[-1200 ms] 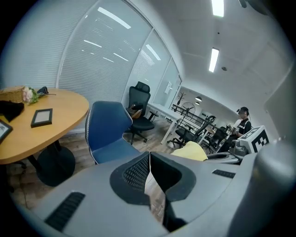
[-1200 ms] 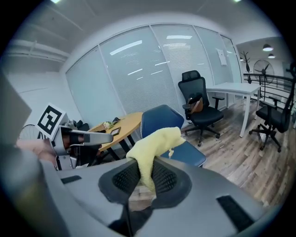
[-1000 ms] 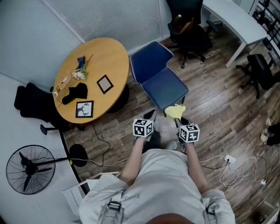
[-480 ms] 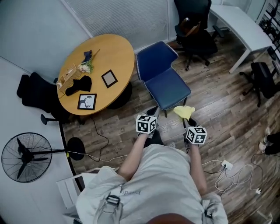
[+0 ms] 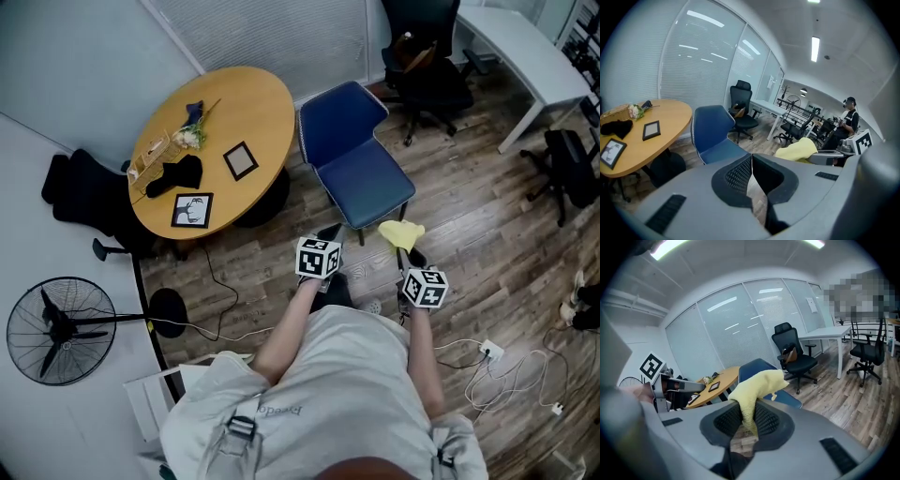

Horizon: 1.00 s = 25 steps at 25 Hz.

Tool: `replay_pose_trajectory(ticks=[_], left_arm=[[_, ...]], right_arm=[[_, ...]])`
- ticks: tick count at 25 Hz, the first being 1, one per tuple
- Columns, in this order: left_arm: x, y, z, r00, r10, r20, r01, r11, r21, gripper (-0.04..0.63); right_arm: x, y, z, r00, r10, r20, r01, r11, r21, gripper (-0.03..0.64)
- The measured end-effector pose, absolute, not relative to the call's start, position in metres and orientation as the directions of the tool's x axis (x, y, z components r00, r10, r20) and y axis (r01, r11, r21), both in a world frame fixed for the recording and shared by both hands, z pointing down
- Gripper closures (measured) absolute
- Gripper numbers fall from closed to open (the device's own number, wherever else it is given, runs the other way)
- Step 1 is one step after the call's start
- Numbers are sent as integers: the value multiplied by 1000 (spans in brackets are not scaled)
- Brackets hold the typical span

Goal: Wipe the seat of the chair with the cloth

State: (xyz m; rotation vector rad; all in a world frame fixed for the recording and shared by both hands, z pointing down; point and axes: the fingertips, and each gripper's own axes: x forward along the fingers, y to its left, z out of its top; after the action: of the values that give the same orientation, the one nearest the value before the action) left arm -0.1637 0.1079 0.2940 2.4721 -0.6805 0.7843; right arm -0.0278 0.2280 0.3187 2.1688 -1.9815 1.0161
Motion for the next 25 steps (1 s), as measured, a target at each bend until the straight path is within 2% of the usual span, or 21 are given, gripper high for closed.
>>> replay_pose_trajectory(ticks=[6, 25], left_arm=[[-158, 118, 279, 774, -327, 542, -517, -821, 243, 568], [-172, 150, 287, 762, -326, 559, -518, -825, 227, 568]], right_arm=[[-29, 231, 317, -31, -883, 467, -904, -175, -390, 548], [-35, 255, 316, -21, -903, 430, -890, -179, -419, 546]])
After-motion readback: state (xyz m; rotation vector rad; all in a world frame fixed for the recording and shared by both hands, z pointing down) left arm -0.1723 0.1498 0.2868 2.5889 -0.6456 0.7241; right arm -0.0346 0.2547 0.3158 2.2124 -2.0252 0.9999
